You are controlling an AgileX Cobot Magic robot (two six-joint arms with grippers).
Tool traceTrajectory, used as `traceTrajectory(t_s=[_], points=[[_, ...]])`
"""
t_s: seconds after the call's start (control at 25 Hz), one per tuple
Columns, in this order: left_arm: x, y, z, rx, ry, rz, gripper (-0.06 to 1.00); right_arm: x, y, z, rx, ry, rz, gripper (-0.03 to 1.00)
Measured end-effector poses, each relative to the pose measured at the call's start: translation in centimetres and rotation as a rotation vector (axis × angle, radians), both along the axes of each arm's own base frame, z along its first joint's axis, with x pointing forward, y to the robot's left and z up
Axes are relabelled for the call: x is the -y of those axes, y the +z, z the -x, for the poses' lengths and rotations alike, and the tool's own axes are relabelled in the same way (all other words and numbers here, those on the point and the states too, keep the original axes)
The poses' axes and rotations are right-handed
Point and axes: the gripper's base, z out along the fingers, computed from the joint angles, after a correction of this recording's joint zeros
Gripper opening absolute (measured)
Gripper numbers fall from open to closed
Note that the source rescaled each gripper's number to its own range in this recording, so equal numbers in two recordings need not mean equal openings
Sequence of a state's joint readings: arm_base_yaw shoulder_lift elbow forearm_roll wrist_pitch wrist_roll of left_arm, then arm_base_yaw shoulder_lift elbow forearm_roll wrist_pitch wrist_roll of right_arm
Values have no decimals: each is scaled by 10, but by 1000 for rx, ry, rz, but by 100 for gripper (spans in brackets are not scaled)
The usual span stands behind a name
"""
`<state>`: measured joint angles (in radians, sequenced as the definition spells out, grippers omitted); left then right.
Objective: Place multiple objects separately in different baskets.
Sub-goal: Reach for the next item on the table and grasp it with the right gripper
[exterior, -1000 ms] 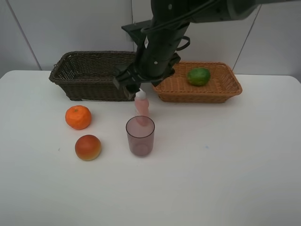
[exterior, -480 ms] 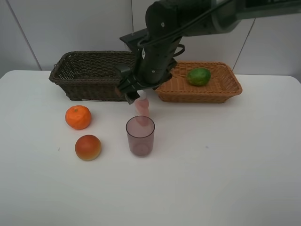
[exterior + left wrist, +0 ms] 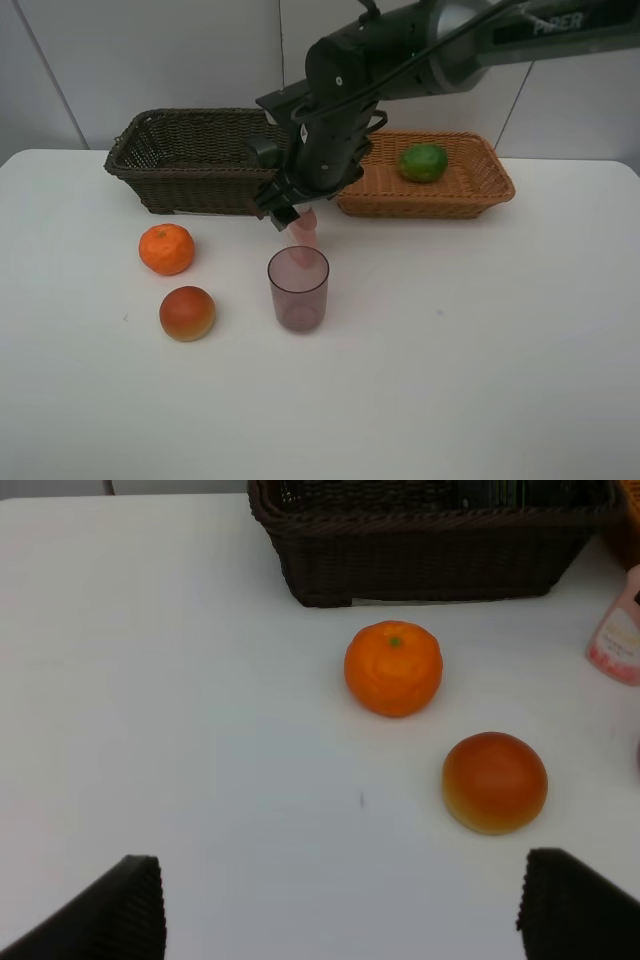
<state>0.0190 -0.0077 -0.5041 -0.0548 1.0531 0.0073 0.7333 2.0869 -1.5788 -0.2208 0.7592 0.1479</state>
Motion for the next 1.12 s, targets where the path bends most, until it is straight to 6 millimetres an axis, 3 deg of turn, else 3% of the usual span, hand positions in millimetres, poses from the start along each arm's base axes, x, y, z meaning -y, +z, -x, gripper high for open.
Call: traceTrajectory(t_s=[0.96, 1.12], points=[[0, 0, 0, 0, 0, 0, 92, 3, 1, -5, 13, -22, -18, 78], [0, 0, 0, 0, 0, 0, 92, 2, -8, -5, -9, -27, -9, 78]])
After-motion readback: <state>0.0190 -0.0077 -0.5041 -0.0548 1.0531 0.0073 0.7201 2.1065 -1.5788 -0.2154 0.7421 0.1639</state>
